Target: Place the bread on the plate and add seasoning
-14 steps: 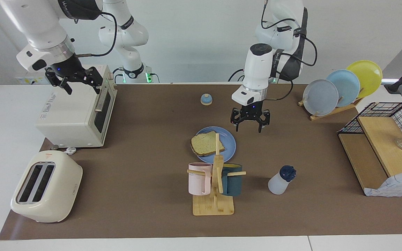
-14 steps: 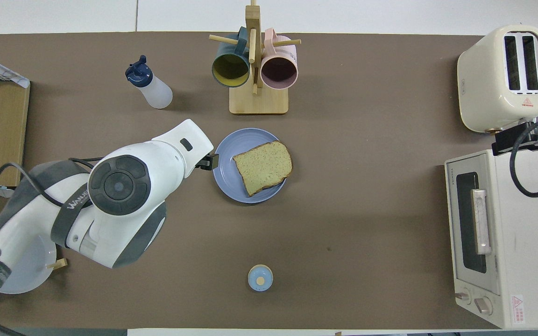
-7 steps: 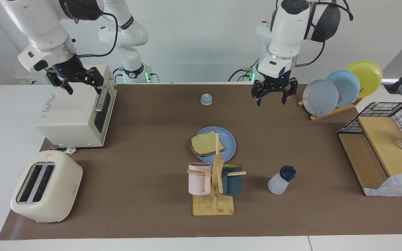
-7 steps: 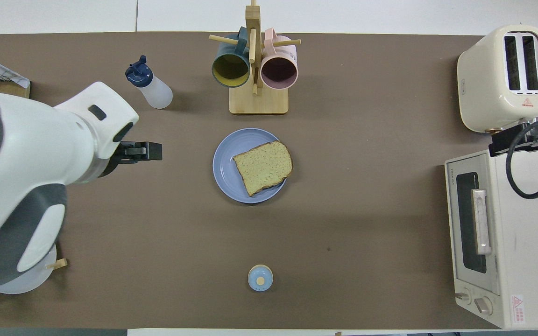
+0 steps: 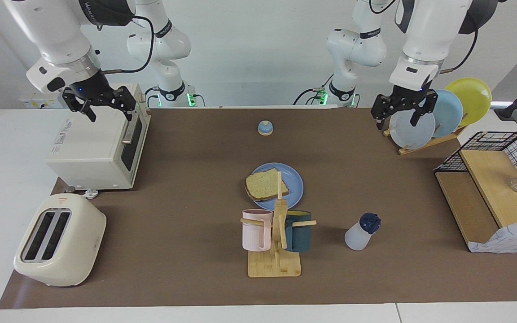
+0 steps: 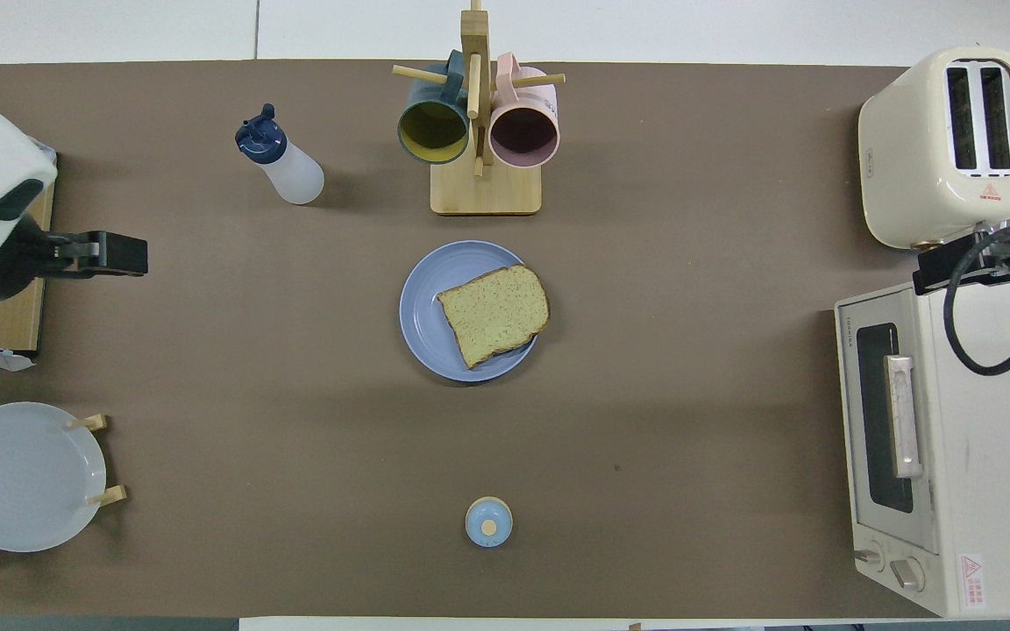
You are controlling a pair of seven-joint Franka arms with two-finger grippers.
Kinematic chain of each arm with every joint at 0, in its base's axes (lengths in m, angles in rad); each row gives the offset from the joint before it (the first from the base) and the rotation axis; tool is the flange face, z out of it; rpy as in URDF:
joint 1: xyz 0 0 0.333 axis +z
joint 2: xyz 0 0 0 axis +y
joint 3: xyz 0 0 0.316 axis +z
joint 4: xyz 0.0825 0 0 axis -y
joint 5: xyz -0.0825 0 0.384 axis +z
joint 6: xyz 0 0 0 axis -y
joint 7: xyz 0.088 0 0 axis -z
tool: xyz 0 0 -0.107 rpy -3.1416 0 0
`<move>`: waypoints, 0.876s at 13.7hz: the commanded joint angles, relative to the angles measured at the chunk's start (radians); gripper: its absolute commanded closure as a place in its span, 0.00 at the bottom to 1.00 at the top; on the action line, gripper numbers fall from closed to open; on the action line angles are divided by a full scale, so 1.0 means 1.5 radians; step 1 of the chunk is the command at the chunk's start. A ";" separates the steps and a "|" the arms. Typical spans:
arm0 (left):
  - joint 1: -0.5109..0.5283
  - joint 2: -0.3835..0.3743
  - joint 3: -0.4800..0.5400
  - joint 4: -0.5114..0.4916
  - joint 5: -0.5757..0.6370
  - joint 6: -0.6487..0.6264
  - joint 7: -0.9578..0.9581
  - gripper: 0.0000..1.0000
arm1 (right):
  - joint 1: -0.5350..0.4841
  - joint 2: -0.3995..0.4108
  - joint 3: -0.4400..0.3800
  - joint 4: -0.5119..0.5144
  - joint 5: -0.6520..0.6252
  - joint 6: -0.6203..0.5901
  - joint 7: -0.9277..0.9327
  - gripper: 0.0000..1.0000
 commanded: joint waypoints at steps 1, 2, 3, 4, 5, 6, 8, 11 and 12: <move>0.097 0.008 -0.047 0.027 -0.019 -0.029 0.065 0.00 | -0.005 -0.013 0.003 -0.016 -0.002 0.007 -0.016 0.00; 0.162 0.008 -0.102 0.025 -0.022 -0.030 0.065 0.00 | -0.005 -0.013 0.003 -0.015 -0.002 0.005 -0.016 0.00; 0.243 0.009 -0.174 0.022 -0.033 -0.030 0.066 0.00 | -0.005 -0.013 0.003 -0.016 -0.002 0.005 -0.016 0.00; 0.299 0.010 -0.237 0.019 -0.037 -0.031 0.066 0.00 | -0.005 -0.013 0.003 -0.016 -0.002 0.005 -0.016 0.00; 0.335 0.010 -0.275 0.018 -0.039 -0.035 0.066 0.00 | -0.005 -0.013 0.004 -0.016 -0.002 0.004 -0.016 0.00; 0.356 0.012 -0.297 0.018 -0.048 -0.041 0.066 0.00 | -0.005 -0.013 0.004 -0.016 -0.002 0.004 -0.016 0.00; 0.381 0.017 -0.324 0.011 -0.062 -0.043 0.066 0.00 | -0.005 -0.013 0.003 -0.016 -0.002 0.004 -0.016 0.00; 0.373 0.020 -0.319 0.017 -0.075 -0.035 0.065 0.00 | -0.005 -0.014 0.003 -0.016 -0.002 0.001 -0.015 0.00; 0.373 0.022 -0.318 0.024 -0.098 -0.036 0.064 0.00 | -0.005 -0.014 0.003 -0.016 -0.002 -0.004 -0.014 0.00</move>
